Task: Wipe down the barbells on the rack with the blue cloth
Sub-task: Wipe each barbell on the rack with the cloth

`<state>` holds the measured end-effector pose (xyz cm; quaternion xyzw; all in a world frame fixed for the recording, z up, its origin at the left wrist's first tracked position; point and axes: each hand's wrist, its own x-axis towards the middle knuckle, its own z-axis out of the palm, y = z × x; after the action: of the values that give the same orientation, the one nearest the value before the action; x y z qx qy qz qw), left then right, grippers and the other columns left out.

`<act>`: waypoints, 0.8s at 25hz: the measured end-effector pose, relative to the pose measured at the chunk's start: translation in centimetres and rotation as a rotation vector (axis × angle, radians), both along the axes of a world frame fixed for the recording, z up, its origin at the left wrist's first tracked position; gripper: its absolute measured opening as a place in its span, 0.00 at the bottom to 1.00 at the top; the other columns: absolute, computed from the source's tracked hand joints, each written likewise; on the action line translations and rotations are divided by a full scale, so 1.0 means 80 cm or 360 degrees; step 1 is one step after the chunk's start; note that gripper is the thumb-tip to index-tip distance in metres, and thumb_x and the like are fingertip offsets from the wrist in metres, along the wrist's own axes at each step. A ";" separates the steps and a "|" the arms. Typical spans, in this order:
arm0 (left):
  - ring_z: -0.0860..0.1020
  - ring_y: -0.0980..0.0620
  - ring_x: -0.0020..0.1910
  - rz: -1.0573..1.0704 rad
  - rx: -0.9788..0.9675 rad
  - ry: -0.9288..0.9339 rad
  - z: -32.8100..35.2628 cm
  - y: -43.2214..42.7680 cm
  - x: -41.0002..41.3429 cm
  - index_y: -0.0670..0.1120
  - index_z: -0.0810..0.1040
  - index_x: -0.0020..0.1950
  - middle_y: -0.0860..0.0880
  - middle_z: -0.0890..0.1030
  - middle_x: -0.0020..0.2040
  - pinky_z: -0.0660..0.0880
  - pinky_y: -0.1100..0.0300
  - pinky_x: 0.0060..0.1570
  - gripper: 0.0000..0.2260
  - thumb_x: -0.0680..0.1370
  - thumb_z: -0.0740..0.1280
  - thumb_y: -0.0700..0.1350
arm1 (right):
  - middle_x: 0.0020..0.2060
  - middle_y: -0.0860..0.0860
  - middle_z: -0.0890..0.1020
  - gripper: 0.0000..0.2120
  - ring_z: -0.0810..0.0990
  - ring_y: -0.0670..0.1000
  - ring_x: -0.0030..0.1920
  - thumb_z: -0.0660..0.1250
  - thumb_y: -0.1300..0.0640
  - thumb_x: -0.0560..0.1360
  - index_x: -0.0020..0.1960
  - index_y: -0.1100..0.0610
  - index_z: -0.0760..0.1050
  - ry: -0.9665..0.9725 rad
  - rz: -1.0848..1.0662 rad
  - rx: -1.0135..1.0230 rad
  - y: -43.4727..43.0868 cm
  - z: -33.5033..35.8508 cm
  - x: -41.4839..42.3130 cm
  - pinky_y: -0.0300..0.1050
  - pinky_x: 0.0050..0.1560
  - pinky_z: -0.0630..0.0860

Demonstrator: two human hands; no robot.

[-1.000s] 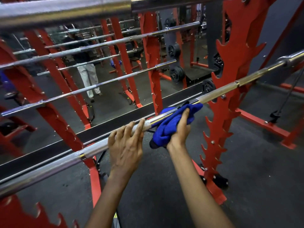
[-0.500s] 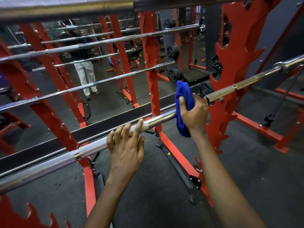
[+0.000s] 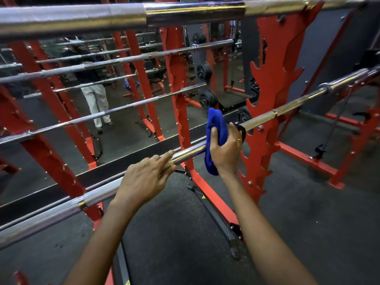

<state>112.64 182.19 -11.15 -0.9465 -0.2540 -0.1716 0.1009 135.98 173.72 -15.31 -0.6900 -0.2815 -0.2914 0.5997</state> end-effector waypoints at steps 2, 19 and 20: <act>0.82 0.50 0.47 0.0029 0.0070 -0.0061 -0.005 -0.007 0.000 0.59 0.65 0.77 0.54 0.79 0.49 0.71 0.54 0.34 0.24 0.83 0.50 0.65 | 0.53 0.58 0.85 0.15 0.79 0.60 0.61 0.69 0.49 0.79 0.54 0.62 0.81 -0.0057 0.0066 -0.0096 0.007 -0.005 -0.023 0.55 0.71 0.69; 0.79 0.44 0.52 -0.0153 -0.0301 0.0090 0.019 -0.006 0.057 0.51 0.69 0.57 0.50 0.78 0.50 0.68 0.50 0.43 0.15 0.85 0.48 0.57 | 0.54 0.52 0.83 0.18 0.80 0.53 0.57 0.63 0.43 0.82 0.61 0.57 0.77 0.0052 0.0190 -0.0107 -0.017 -0.004 0.033 0.57 0.63 0.75; 0.78 0.45 0.55 -0.0147 -0.0266 0.0059 0.017 -0.008 0.054 0.50 0.70 0.62 0.50 0.78 0.53 0.69 0.49 0.45 0.17 0.85 0.48 0.57 | 0.60 0.51 0.81 0.21 0.79 0.52 0.62 0.63 0.42 0.82 0.66 0.55 0.75 0.0344 0.0183 0.0088 -0.010 -0.005 0.028 0.55 0.65 0.75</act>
<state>117.00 181.51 -9.82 -0.9653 -0.2216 -0.1369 0.0184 138.25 172.93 -15.73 -0.6834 -0.2461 -0.1882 0.6611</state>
